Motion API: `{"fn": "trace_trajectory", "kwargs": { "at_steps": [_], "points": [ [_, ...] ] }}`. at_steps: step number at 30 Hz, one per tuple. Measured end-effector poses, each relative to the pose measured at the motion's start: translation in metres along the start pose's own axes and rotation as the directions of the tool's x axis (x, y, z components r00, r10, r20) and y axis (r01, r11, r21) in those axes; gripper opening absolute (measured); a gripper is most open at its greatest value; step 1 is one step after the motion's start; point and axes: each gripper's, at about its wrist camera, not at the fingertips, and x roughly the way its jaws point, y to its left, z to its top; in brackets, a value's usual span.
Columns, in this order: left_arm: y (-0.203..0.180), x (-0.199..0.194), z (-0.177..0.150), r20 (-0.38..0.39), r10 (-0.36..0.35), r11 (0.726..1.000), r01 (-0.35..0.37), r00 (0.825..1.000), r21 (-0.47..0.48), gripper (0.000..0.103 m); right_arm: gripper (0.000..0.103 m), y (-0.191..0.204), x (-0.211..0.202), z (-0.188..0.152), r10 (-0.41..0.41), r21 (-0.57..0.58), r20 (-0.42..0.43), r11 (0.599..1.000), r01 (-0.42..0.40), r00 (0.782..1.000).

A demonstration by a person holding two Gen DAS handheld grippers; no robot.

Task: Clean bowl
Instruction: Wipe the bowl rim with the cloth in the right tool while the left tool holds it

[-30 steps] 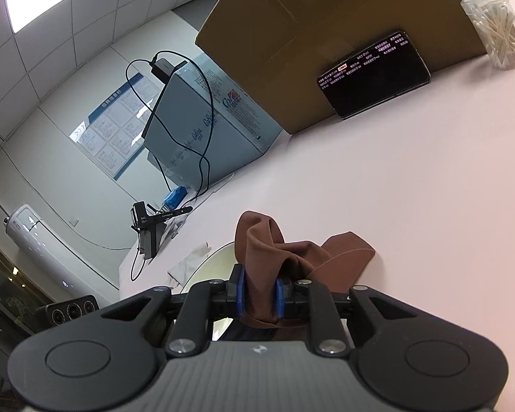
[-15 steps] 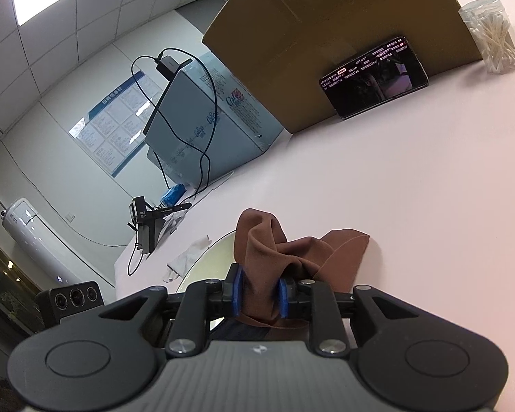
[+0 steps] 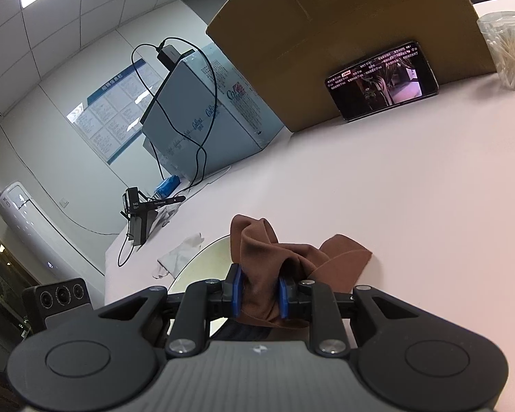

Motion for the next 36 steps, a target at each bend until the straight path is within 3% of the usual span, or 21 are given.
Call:
{"fn": "trace_trajectory", "kwargs": {
  "at_steps": [15, 25, 36],
  "points": [
    [0.001, 0.001, 0.001, -0.007, -0.007, 1.0, 0.007, 1.0, 0.007, 0.097, 0.025, 0.012, -0.013, -0.011, -0.008, -0.033, -0.015, 0.999, 0.008, 1.0],
    [0.0, 0.001, -0.001, -0.018, -0.006, 1.0, 0.006, 1.0, 0.004, 0.097, 0.025, 0.009, 0.01, 0.001, -0.021, -0.037, -0.018, 0.999, 0.02, 1.0],
    [0.0, 0.001, -0.002, -0.02, -0.003, 1.0, 0.003, 1.0, 0.007, 0.097, 0.025, 0.012, -0.007, -0.008, -0.009, -0.031, -0.008, 0.999, 0.009, 1.0]
  ]
}}
